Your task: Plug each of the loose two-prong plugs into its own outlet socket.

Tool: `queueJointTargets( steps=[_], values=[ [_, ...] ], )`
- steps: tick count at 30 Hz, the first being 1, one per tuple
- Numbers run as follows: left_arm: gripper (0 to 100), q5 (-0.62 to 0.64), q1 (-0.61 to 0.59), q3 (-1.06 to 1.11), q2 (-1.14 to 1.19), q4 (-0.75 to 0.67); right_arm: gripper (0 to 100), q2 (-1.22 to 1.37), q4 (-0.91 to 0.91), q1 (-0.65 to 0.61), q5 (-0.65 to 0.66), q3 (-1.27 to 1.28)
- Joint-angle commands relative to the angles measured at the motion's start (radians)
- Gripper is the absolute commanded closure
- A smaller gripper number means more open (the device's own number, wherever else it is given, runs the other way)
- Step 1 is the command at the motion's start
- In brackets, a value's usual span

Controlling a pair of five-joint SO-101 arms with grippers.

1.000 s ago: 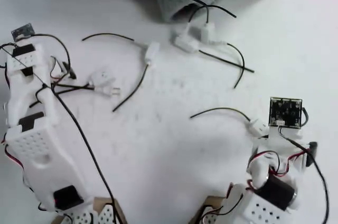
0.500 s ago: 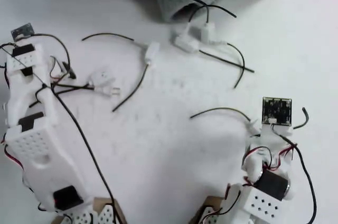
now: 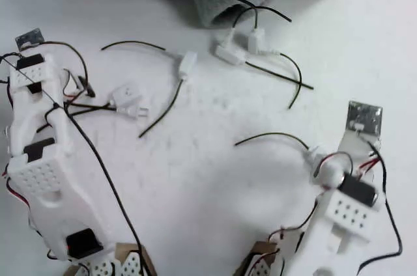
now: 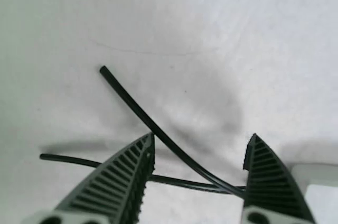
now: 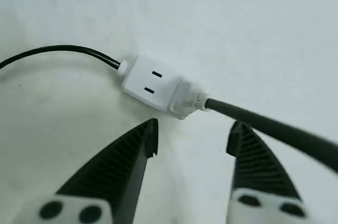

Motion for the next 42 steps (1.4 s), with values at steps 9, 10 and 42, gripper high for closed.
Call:
queueJointTargets(
  steps=[9,10,42],
  values=[
    [73,-0.006,0.007,-0.014,-0.007,-0.012,81.4,0.209,-0.068,0.004,-0.071,-0.15],
    [73,-0.006,0.007,-0.014,-0.007,-0.012,81.0,0.219,-0.074,0.01,-0.071,-0.152],
    [73,-0.006,0.007,-0.012,-0.007,-0.012,94.3,0.26,-0.182,0.05,-0.064,-0.098]
  ],
)
